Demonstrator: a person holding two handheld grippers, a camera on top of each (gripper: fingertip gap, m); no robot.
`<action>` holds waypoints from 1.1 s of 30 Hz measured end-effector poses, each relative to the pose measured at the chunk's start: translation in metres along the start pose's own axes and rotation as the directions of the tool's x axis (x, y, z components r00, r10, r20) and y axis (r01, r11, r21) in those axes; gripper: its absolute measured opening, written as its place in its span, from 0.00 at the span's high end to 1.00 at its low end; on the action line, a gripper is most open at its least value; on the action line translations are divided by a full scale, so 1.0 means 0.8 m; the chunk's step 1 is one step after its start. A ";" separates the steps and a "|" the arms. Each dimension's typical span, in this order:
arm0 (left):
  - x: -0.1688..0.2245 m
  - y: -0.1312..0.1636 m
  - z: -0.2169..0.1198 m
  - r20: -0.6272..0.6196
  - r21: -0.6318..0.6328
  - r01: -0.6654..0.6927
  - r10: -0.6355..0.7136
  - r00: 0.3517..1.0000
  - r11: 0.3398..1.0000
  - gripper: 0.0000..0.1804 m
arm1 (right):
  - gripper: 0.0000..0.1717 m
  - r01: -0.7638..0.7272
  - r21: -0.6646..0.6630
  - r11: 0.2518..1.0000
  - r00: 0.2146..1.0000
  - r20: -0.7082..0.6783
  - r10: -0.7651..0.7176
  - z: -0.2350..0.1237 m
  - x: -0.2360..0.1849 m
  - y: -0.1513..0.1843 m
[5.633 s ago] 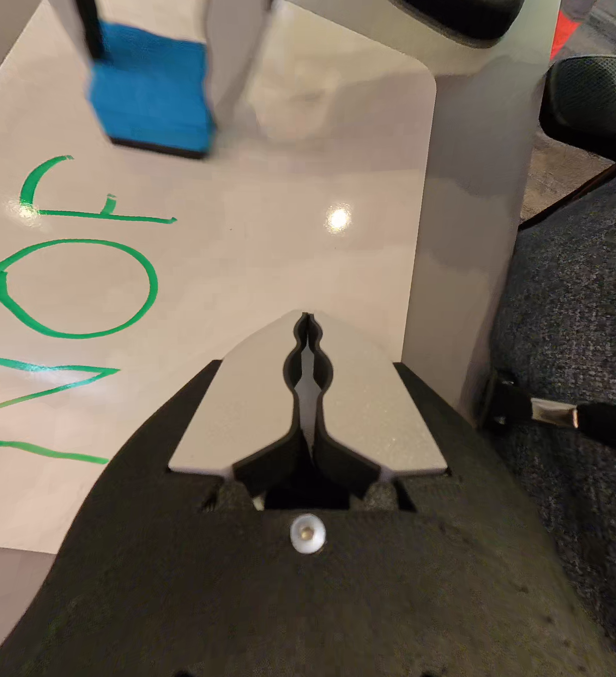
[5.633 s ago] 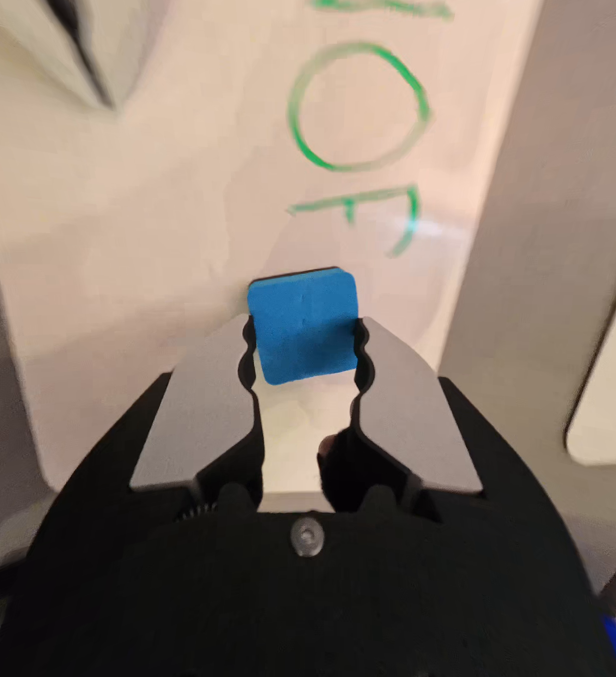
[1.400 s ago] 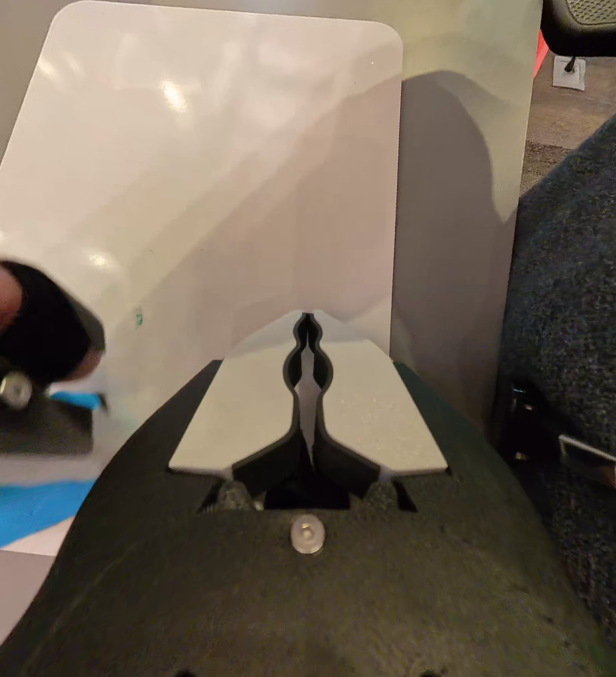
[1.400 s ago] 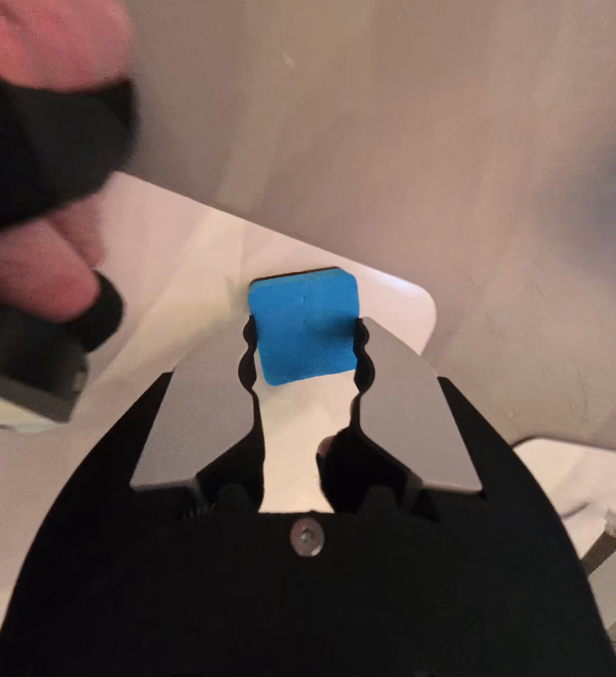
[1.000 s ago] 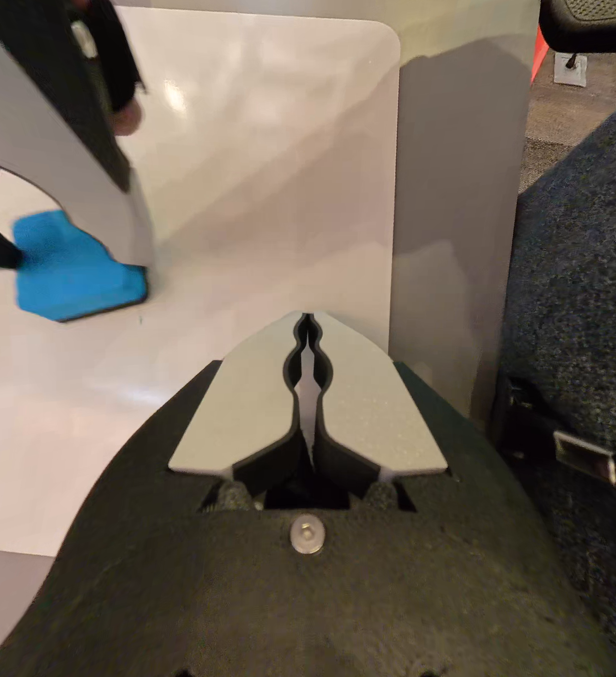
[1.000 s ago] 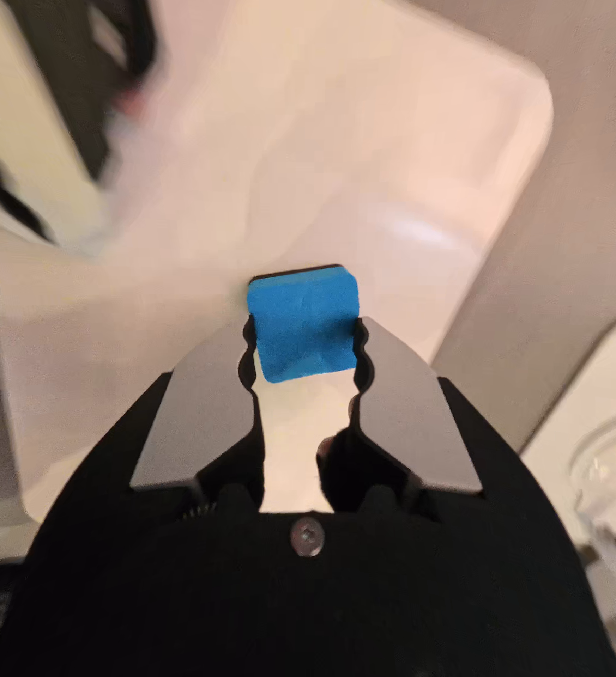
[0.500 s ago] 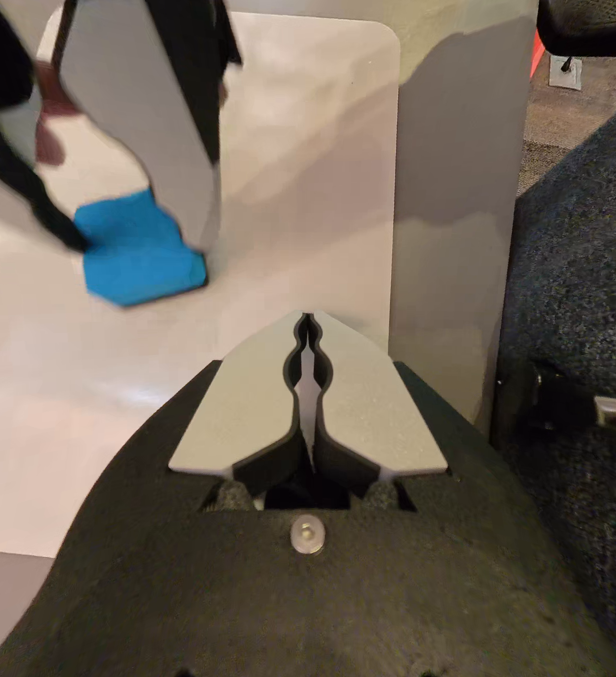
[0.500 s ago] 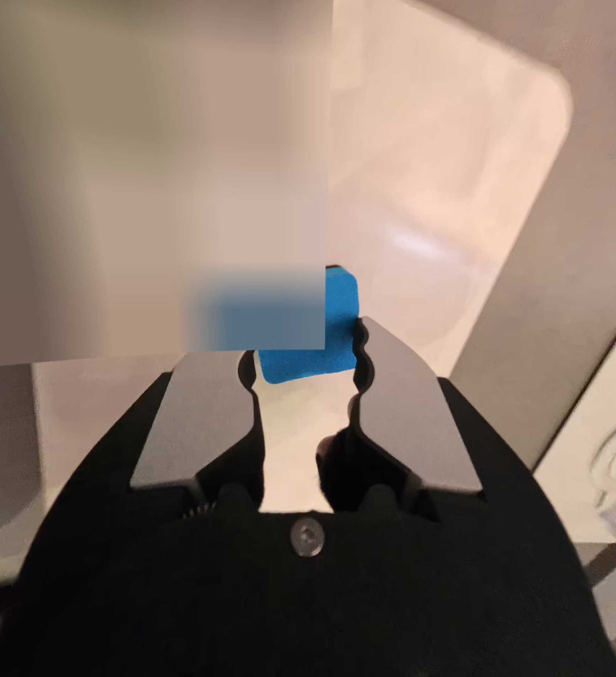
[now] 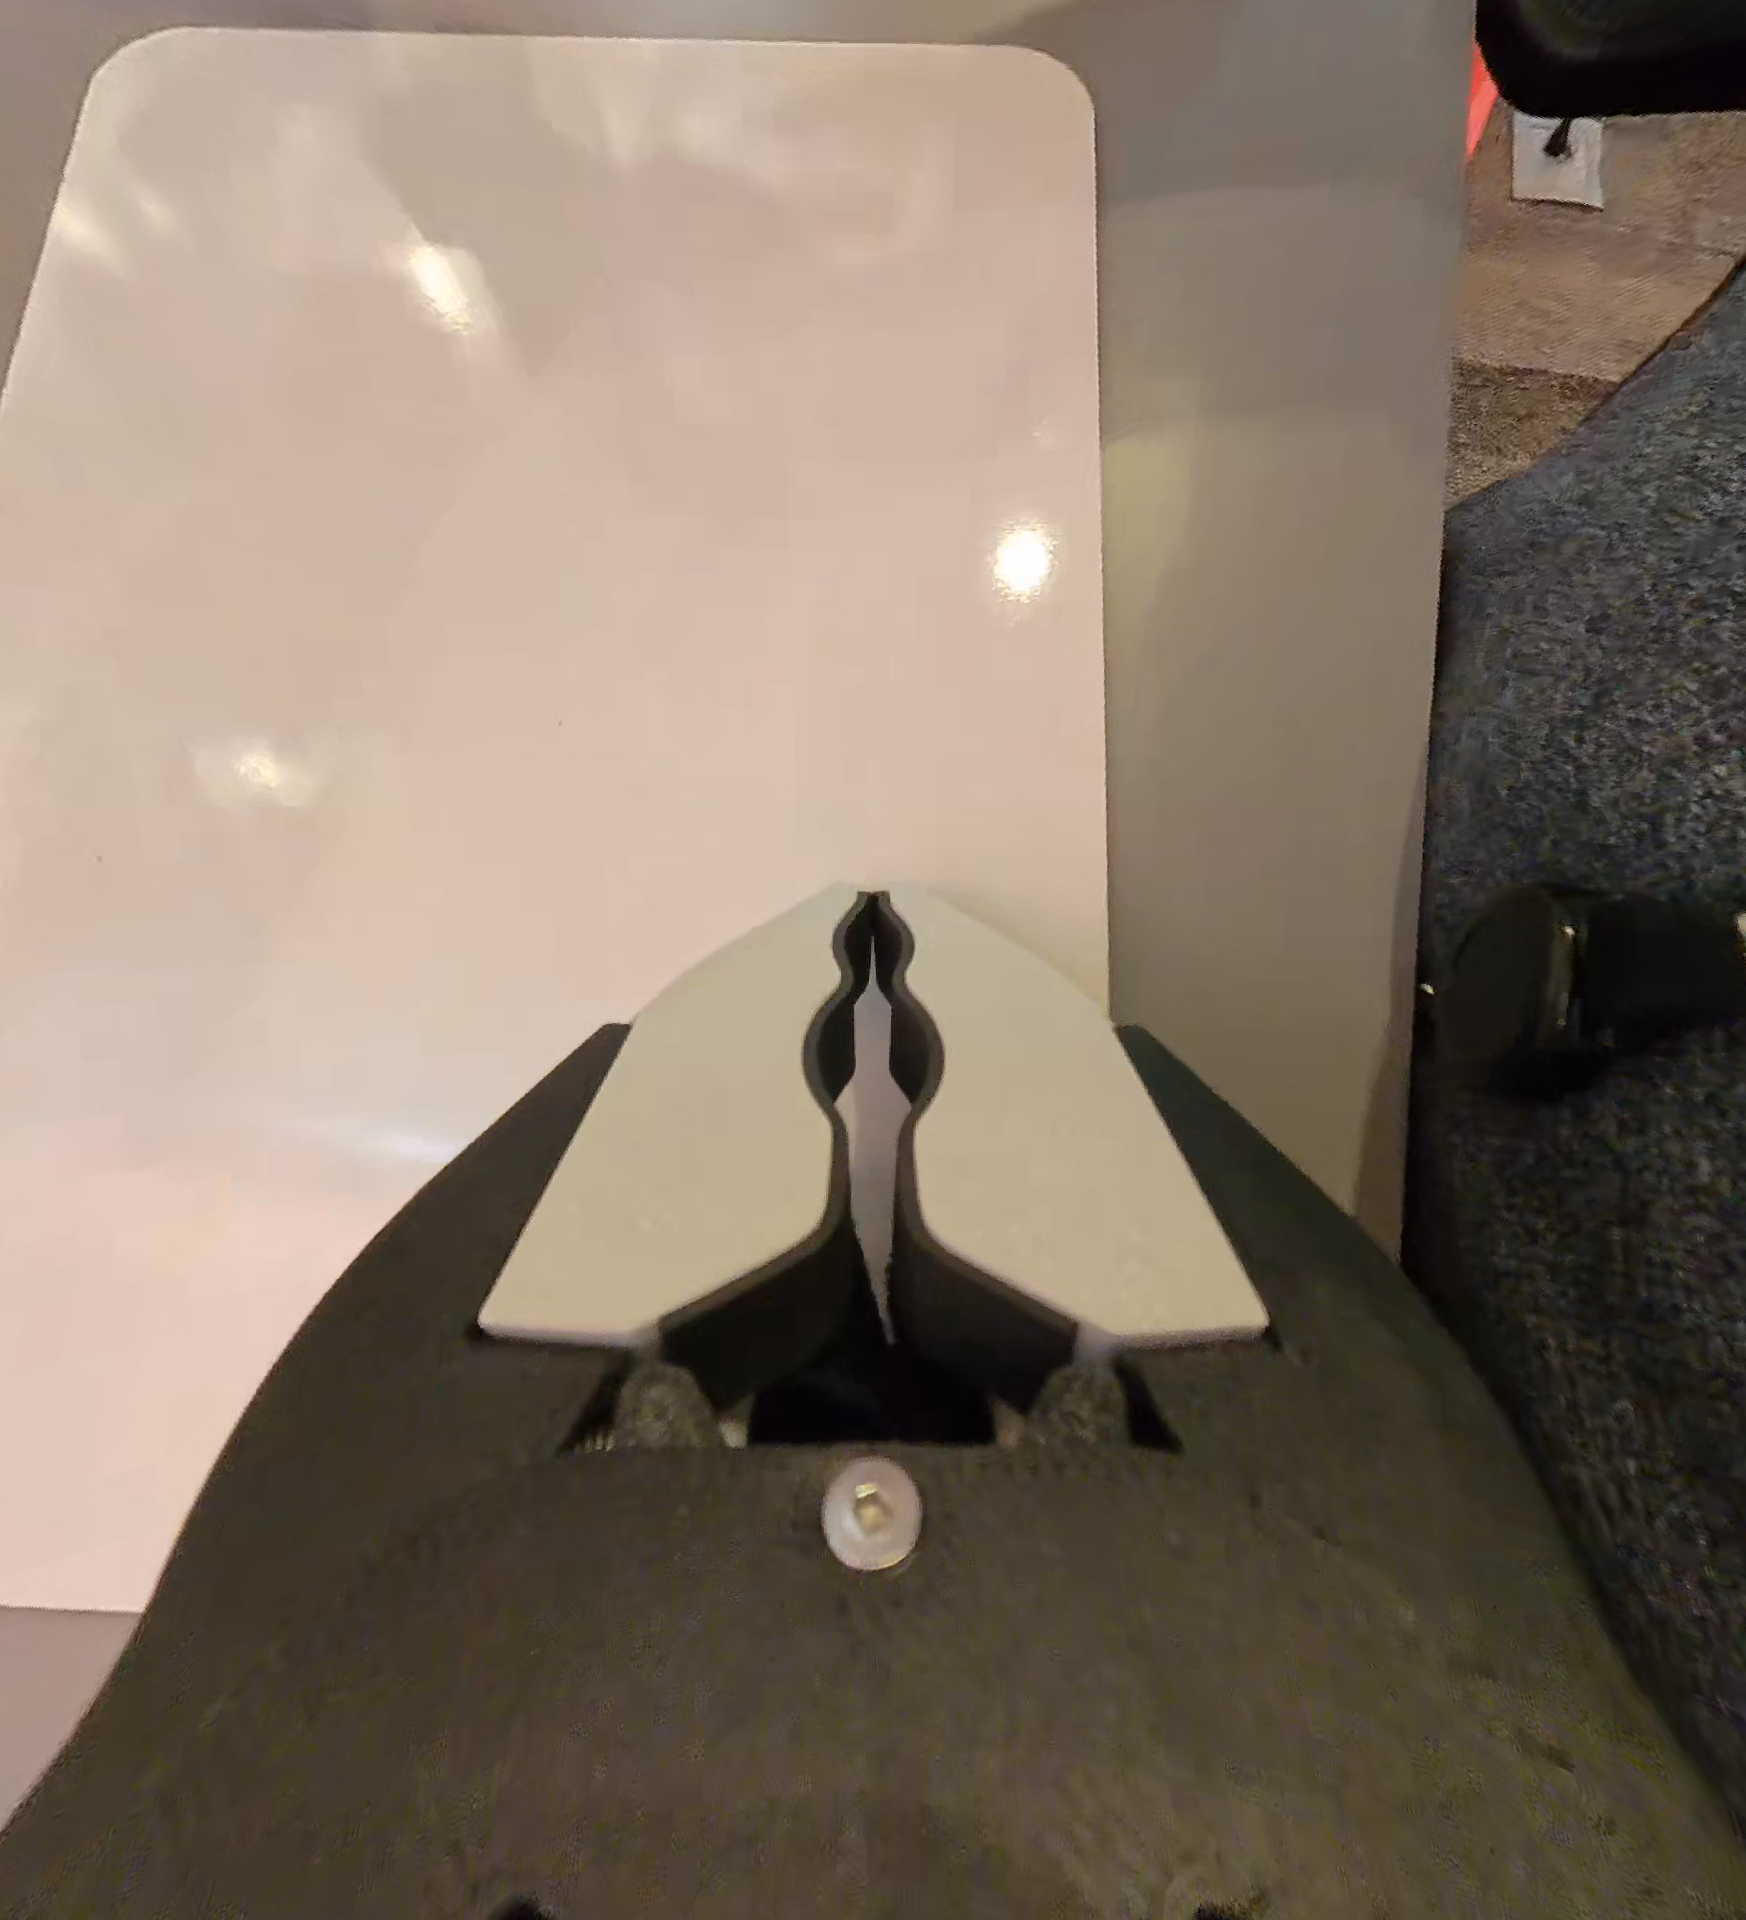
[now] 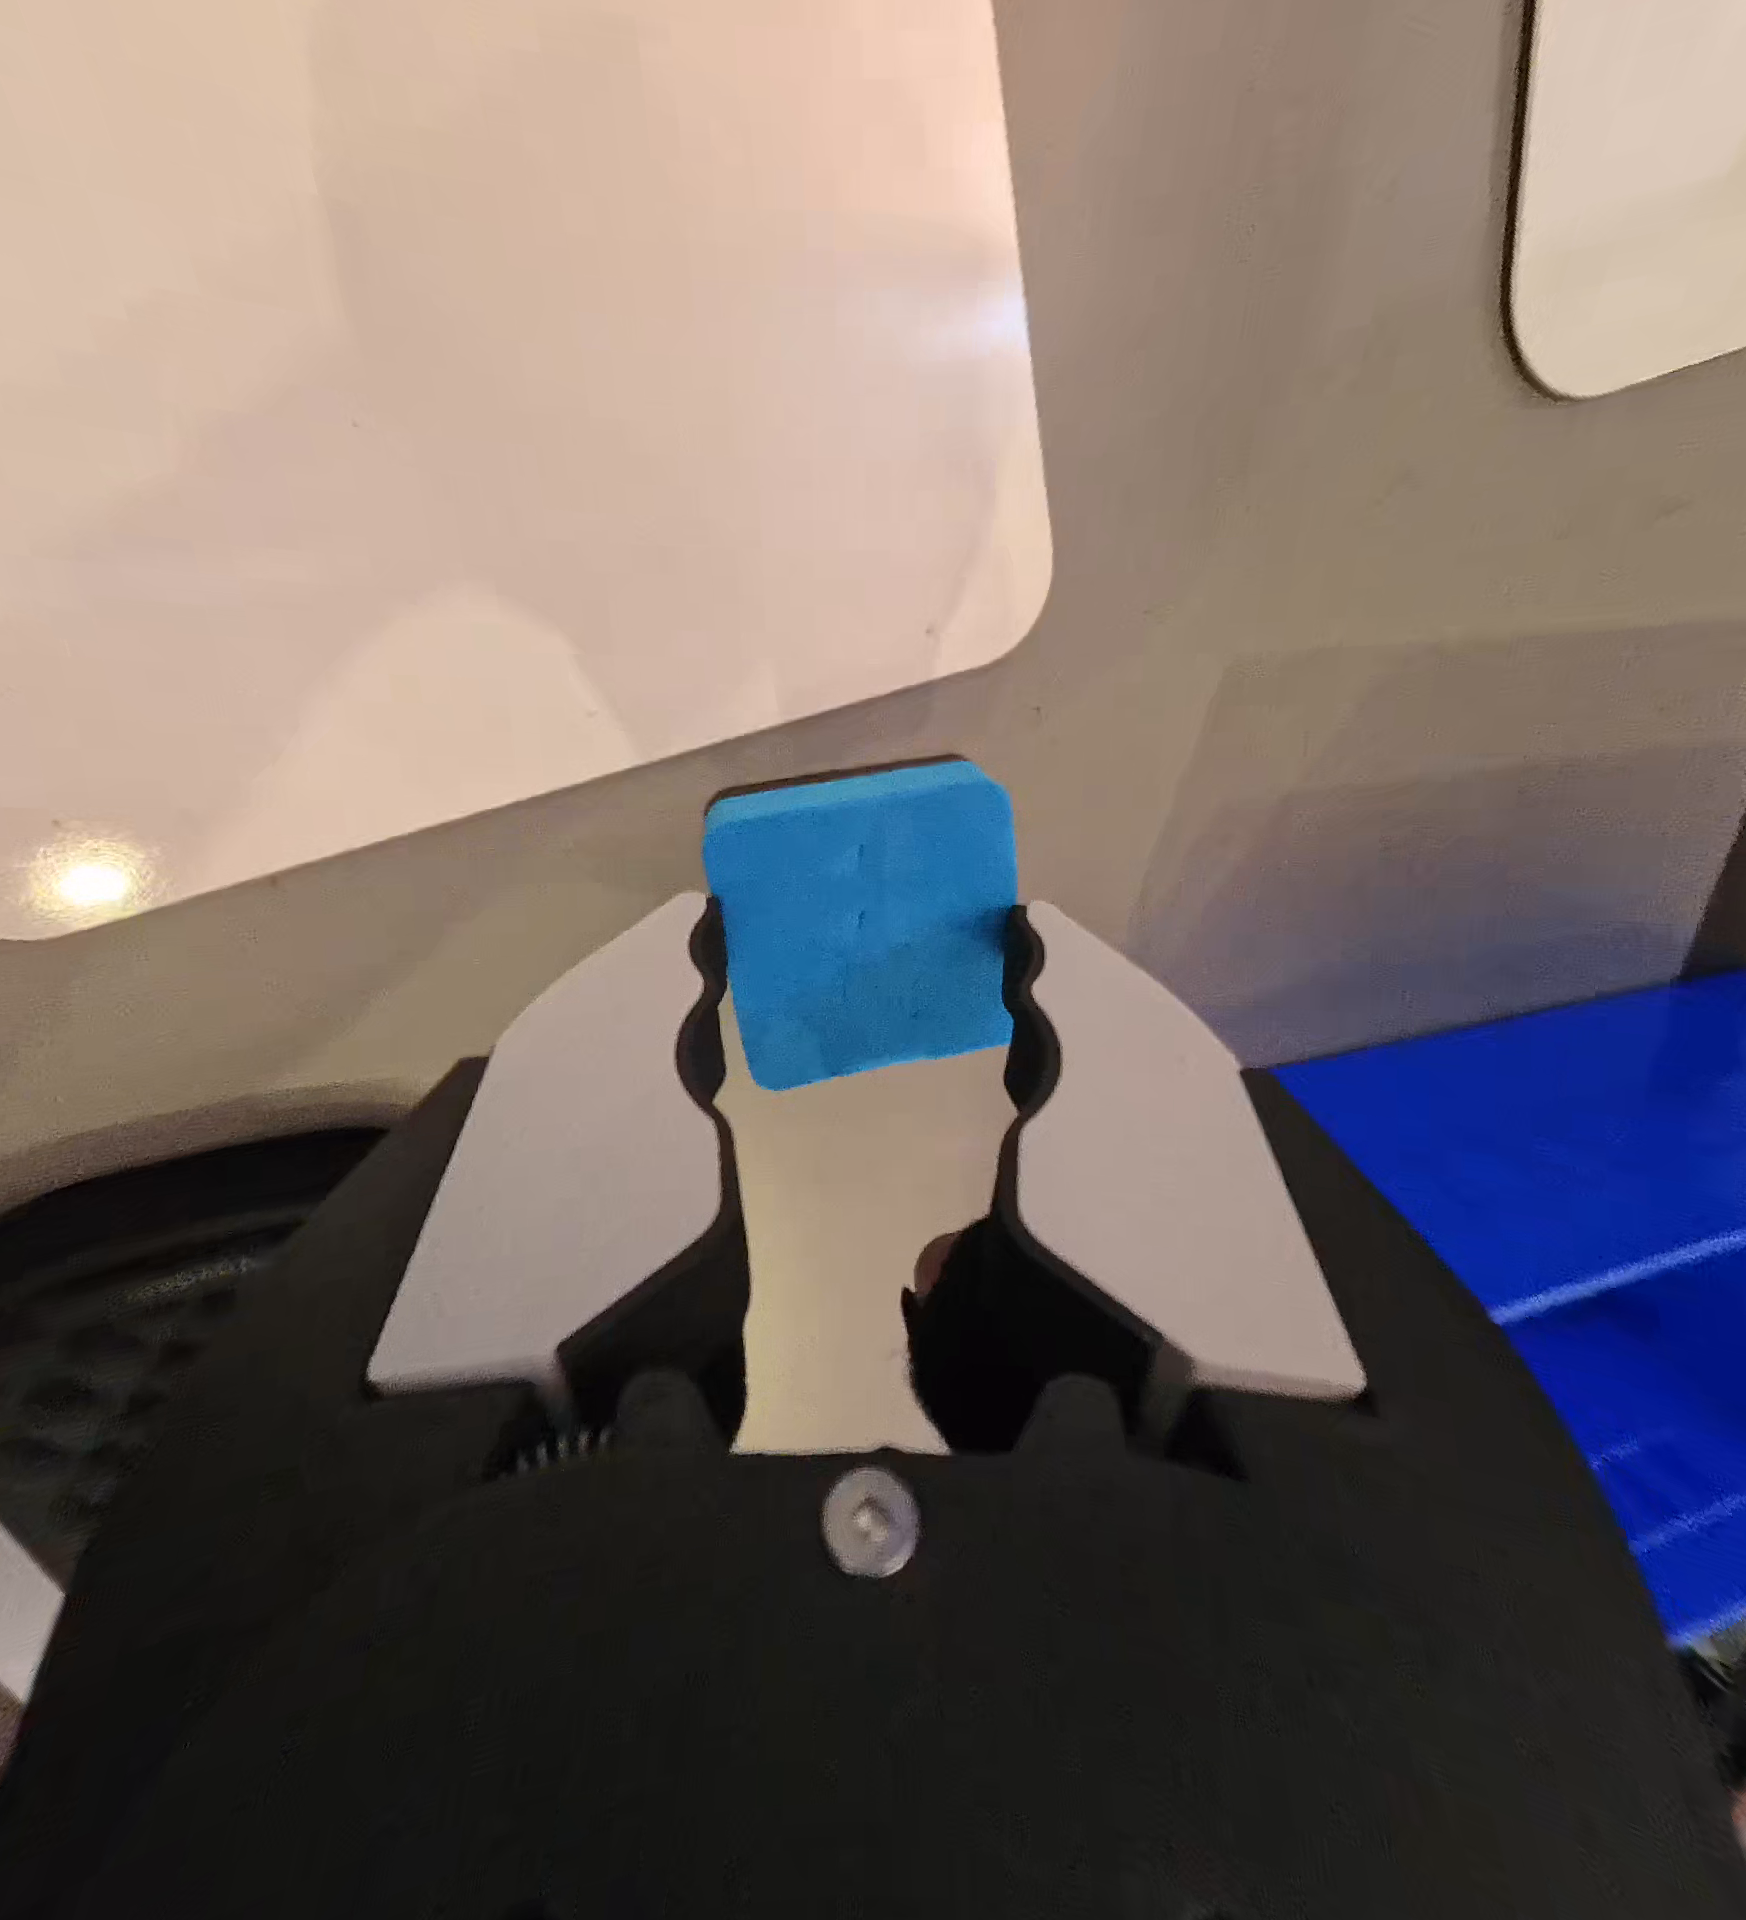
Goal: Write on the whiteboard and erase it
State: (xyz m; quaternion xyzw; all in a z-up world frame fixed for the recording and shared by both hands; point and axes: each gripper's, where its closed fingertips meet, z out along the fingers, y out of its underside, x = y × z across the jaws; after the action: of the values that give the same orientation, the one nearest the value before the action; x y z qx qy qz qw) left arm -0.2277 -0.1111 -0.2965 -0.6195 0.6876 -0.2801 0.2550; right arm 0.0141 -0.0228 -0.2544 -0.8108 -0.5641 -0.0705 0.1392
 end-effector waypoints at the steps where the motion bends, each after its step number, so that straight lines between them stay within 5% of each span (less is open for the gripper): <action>1: 0.002 0.000 -0.001 -0.008 0.002 -0.008 0.008 1.000 1.000 0.99 | 0.69 0.000 0.006 1.000 1.000 0.015 0.000 0.006 0.000 0.002; 6: -0.011 -0.011 -0.022 0.007 0.082 0.043 -0.043 0.999 0.996 0.94 | 0.68 0.021 -0.034 0.999 0.996 0.090 -0.018 0.049 -0.003 0.021; 12: -0.112 -0.004 -0.113 0.258 0.121 0.124 -0.152 0.954 0.985 0.90 | 0.58 -0.009 0.027 1.000 0.994 0.107 0.006 0.047 -0.003 0.016; 19: -0.317 0.062 -0.281 0.671 0.059 0.304 -0.263 0.693 0.951 0.84 | 0.57 -0.030 0.131 0.991 1.000 0.005 0.030 0.027 0.010 0.009; 21: -0.376 0.096 -0.308 0.709 0.053 0.410 -0.324 0.627 0.910 0.83 | 0.57 -0.014 0.138 0.990 0.999 -0.031 0.018 0.026 0.012 0.008; 26: -0.480 0.216 -0.313 0.752 -0.041 0.732 -0.461 0.471 0.680 0.80 | 0.58 0.000 0.200 0.980 0.998 -0.069 0.014 0.019 0.013 -0.004; 33: -0.522 0.304 -0.310 0.870 -0.140 0.862 -0.355 0.341 0.486 0.78 | 0.59 0.031 0.213 0.977 0.995 -0.094 -0.011 0.020 0.011 -0.005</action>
State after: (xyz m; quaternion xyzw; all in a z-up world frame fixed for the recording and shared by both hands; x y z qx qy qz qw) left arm -0.5304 0.3395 -0.2891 -0.9395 0.2548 0.1521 0.1713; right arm 0.0128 -0.0087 -0.2669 -0.7809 -0.5700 -0.0484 0.2509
